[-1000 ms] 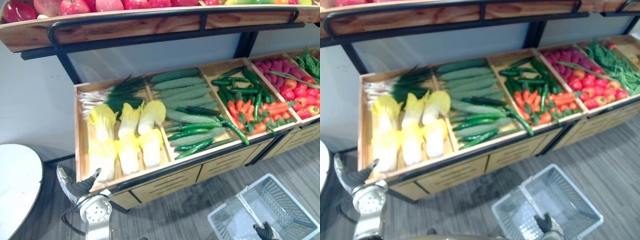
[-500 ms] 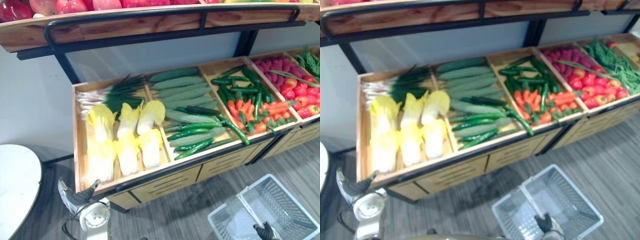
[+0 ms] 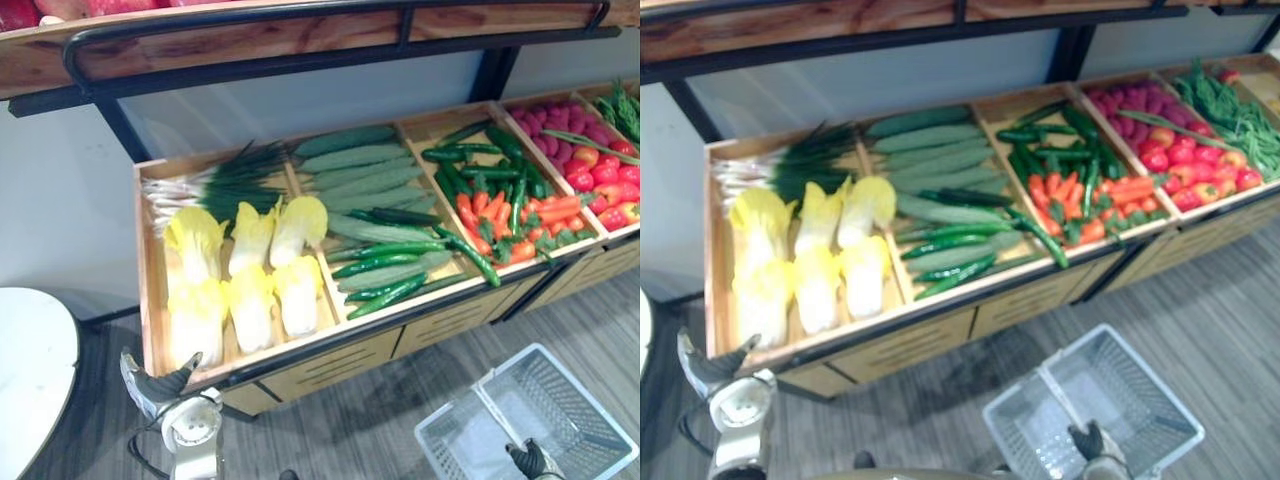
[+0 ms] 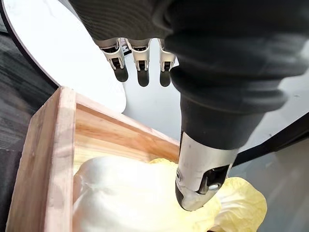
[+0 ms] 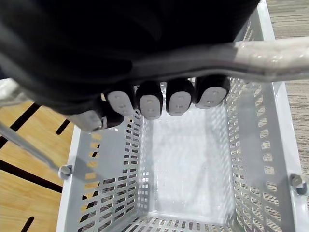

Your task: Pick vegetable in the basket

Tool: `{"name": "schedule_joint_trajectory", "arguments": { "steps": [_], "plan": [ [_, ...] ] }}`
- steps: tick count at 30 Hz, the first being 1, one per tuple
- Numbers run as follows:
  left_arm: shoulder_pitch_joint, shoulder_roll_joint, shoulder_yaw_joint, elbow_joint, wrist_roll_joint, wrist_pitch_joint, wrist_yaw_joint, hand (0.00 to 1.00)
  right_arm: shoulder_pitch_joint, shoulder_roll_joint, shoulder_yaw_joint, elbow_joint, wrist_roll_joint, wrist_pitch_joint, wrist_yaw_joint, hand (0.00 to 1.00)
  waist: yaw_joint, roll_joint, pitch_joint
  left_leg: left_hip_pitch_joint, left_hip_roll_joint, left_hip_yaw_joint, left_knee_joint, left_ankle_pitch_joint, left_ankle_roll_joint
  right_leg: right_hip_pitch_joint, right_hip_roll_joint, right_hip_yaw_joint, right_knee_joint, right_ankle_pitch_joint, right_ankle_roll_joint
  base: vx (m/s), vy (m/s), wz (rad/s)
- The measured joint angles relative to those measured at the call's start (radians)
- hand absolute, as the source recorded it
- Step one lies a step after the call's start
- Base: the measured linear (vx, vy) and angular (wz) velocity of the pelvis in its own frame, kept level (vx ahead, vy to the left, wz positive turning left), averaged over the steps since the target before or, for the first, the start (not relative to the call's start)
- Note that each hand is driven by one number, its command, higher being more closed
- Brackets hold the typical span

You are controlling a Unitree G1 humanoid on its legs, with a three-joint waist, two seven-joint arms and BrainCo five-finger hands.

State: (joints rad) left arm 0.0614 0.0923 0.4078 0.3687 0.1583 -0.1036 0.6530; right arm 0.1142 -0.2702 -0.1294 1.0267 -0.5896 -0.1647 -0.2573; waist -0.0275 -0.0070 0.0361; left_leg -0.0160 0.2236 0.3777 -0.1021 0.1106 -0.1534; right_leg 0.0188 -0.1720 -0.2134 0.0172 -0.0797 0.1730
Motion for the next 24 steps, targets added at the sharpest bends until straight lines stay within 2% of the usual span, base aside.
{"name": "schedule_joint_trajectory", "arguments": {
  "steps": [8,24],
  "plan": [
    [-0.002,0.039,-0.007,0.000,0.003,0.006,0.005,0.00,-0.005,-0.001,0.013,-0.007,0.000,0.000,0.000,1.00,0.000,-0.004,0.015,0.000,0.000,0.003,-0.001,-0.001,-0.001,-0.004,0.000,0.005,0.002,0.000,0.000,0.00,0.000,0.00],
    [-0.070,0.040,-0.007,0.038,0.001,0.009,0.010,0.00,-0.038,-0.006,0.026,-0.031,0.000,-0.001,0.005,1.00,0.000,-0.002,0.051,-0.015,0.000,0.023,0.005,-0.003,-0.002,-0.034,0.000,0.027,0.002,0.000,0.000,0.01,-0.003,-0.04]
  ]
}}
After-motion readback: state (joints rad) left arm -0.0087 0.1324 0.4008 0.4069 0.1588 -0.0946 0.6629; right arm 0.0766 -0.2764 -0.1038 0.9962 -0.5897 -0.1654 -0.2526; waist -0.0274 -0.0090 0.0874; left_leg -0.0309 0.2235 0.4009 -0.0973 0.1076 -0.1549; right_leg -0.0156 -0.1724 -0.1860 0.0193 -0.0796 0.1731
